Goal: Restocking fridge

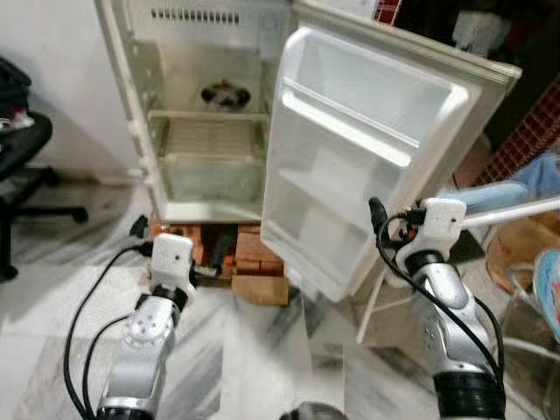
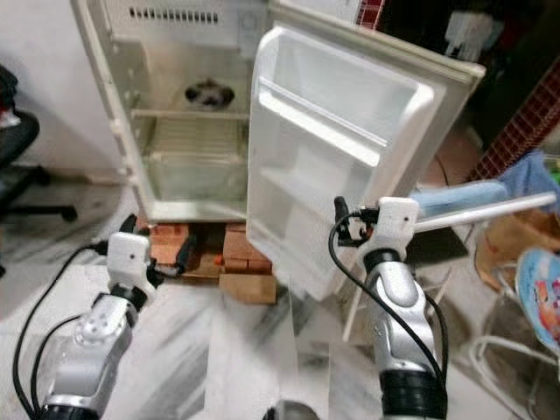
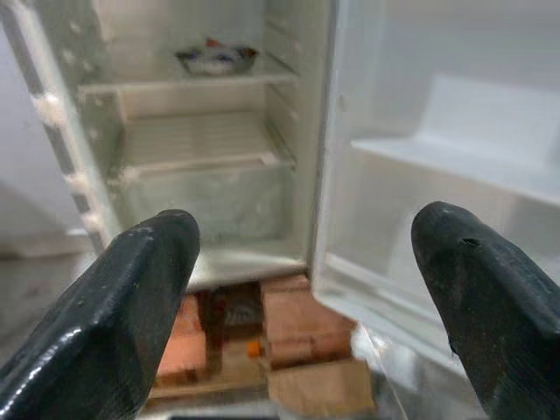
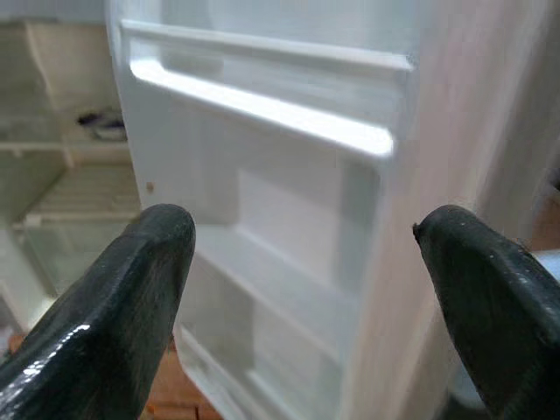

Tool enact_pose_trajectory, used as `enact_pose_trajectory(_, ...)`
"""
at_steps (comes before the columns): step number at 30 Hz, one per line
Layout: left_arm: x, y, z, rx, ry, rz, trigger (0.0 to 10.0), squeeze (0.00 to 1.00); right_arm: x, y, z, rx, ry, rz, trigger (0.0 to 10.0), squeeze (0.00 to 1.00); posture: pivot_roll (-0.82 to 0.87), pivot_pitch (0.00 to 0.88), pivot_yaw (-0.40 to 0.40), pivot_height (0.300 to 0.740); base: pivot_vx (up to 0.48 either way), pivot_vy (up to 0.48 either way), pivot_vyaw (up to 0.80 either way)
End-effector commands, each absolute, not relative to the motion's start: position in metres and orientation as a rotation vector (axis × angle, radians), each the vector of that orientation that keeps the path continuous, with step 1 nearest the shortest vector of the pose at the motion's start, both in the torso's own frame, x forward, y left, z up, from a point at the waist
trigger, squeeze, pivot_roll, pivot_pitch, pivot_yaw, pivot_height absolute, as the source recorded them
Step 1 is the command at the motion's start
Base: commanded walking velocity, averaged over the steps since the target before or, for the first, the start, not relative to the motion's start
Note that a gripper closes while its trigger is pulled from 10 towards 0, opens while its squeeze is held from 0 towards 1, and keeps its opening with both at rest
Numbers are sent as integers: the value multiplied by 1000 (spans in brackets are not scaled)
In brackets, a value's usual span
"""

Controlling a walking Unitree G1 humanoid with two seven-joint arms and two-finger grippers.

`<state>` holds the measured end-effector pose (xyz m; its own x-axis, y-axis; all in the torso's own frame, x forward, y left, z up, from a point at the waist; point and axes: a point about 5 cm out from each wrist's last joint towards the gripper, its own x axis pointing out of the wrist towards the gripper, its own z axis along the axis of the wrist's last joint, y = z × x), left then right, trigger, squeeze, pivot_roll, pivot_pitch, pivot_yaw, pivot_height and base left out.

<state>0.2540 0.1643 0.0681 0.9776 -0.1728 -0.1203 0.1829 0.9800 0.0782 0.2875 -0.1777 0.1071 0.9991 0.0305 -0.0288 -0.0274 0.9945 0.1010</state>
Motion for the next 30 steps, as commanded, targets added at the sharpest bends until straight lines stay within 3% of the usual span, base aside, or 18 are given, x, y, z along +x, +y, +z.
enact_pose_trajectory(1,253,171,68,105,128,-157,10000,0,289,-169,111,117,15,68,10000,0,1,26,-105,740,375,-292,0)
enact_pose_trajectory(11,252,170,71,109,103,-174,10000,0,287,-166,109,125,21,89,10000,0,5,28,-103,740,0,0,0)
enact_pose_trajectory(30,250,170,68,114,113,-185,10000,0,279,-149,100,184,85,264,10000,0,7,30,-101,740,0,-426,0)
